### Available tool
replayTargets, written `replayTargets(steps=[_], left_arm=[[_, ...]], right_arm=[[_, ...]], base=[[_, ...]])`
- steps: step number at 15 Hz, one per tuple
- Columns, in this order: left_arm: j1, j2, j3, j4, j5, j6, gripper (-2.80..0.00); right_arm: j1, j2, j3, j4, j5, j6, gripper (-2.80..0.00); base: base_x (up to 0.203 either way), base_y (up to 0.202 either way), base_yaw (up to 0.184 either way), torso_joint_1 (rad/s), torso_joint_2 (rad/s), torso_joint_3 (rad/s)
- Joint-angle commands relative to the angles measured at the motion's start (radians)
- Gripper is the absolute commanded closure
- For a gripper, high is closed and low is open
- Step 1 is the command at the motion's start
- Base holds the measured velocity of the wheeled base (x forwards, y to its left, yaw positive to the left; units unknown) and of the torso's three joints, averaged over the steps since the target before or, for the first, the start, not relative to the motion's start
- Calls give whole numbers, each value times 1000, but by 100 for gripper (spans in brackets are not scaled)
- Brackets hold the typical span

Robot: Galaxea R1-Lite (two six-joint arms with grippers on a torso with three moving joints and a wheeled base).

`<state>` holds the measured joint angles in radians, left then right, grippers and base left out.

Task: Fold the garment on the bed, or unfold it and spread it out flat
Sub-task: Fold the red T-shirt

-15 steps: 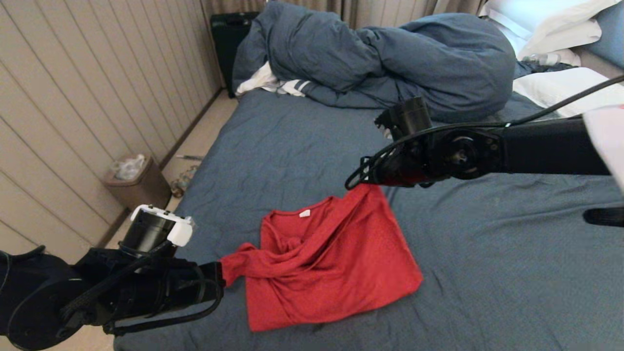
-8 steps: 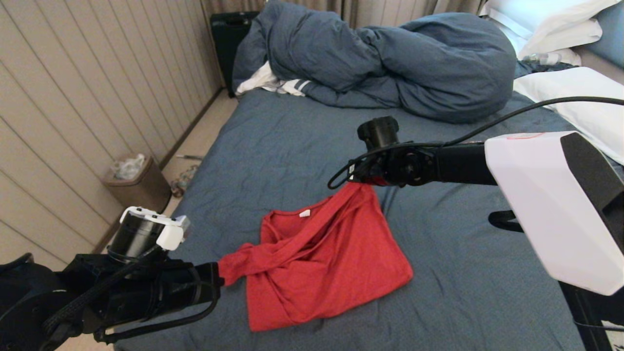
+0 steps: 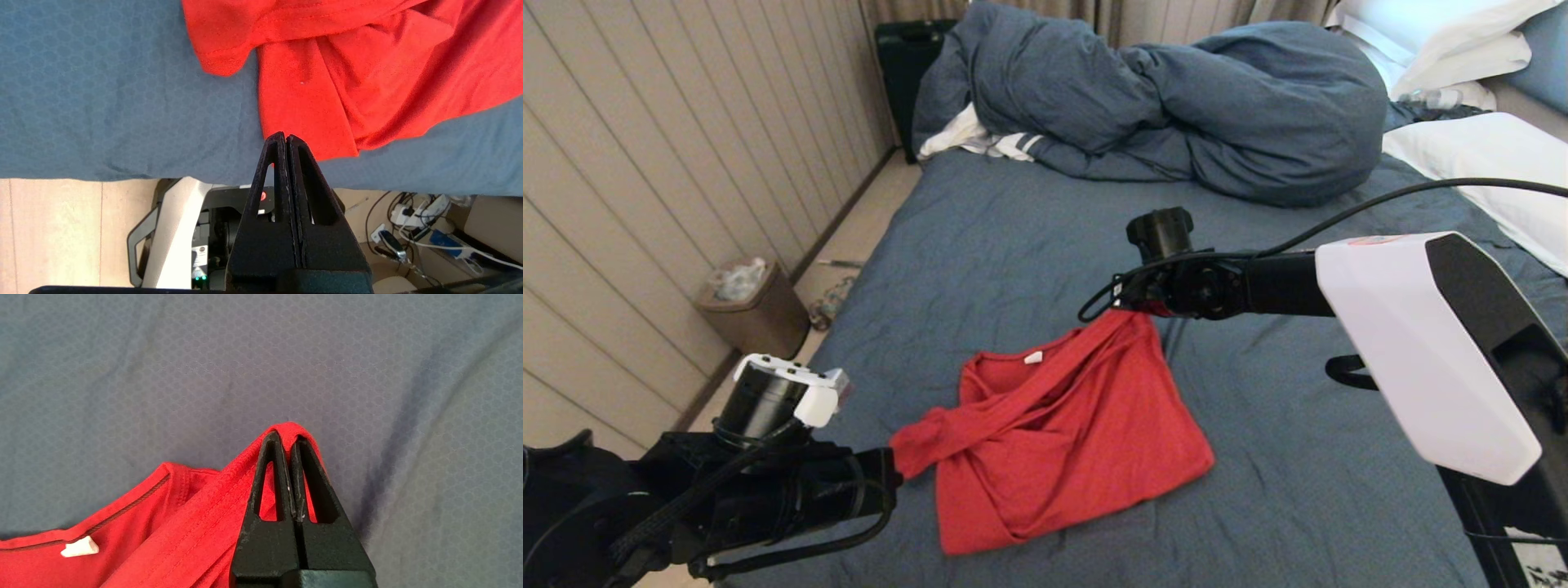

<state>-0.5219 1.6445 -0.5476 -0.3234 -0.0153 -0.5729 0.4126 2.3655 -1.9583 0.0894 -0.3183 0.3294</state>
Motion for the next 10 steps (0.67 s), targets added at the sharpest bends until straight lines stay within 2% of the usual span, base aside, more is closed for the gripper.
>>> replayTargets(steps=[1, 3, 7, 8, 10], left_arm=[[-9, 27, 1, -10, 1, -3, 0], [-35, 54, 6, -54, 9, -2, 0], [-50, 120, -18, -71, 14, 4, 0], [-50, 120, -18, -71, 14, 4, -280], [-50, 162, -57, -72, 13, 30, -280]], right_arm=[[-2, 1, 1, -3, -2, -1, 0], [-18, -8, -1, -17, -2, -19, 0], [-28, -8, -1, -13, 1, -27, 0], [-28, -8, -1, -13, 1, -27, 0], [-21, -12, 1, -13, -1, -30, 0]], base=[[0, 0, 0, 0, 0, 0], [0, 0, 0, 0, 0, 0], [0, 0, 0, 0, 0, 0], [0, 0, 0, 0, 0, 0], [0, 0, 0, 0, 0, 0]])
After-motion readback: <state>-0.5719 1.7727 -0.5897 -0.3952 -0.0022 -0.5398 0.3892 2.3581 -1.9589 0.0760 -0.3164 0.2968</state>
